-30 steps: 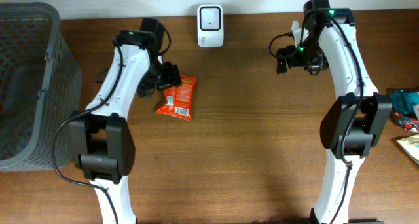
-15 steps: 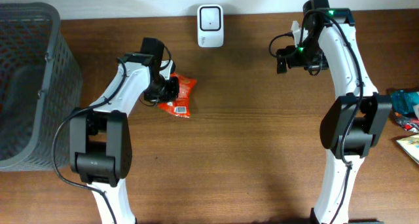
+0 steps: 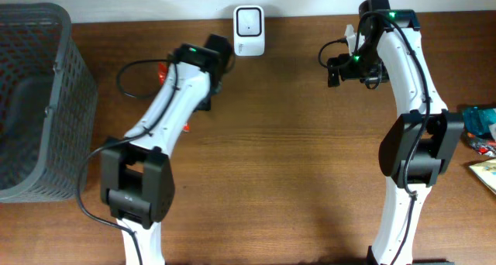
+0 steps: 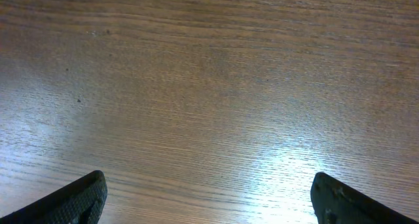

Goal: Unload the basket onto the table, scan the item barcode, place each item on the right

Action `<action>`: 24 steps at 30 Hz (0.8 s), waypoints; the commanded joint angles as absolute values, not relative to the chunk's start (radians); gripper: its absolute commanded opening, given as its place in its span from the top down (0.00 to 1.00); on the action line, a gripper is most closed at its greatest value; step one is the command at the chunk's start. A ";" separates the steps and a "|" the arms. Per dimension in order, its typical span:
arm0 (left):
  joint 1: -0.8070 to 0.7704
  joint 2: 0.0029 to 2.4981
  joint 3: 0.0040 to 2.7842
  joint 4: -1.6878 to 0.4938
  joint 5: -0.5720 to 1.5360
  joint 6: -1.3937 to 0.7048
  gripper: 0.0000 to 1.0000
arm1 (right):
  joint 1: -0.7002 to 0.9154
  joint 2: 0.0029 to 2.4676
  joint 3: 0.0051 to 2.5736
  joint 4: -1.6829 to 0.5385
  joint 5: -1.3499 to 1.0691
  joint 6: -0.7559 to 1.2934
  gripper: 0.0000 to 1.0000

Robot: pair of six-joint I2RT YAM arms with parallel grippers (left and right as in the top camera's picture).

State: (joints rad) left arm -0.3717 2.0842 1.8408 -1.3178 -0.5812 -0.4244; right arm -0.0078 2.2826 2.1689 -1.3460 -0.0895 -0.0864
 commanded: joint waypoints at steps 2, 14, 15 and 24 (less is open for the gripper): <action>-0.453 2.067 1.724 -1.293 -0.703 -0.583 1.00 | -0.007 2.247 2.165 -1.346 -0.074 -0.089 0.01; -0.759 2.069 1.498 -1.152 -0.643 -0.651 0.67 | -0.007 2.247 2.165 -1.346 -0.074 -0.089 0.01; -0.785 2.069 1.498 -1.152 -0.642 -0.651 0.61 | -0.007 2.247 2.165 -1.346 -0.074 -0.089 0.01; -0.651 2.034 1.703 -1.311 -0.282 -0.636 0.50 | -0.007 2.247 2.165 -1.346 -0.074 -0.090 0.01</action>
State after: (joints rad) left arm -0.7601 2.0846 1.6436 -1.2827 -0.4709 -0.6483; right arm -0.0078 2.2826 2.1689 -1.3468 -0.0860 -0.0864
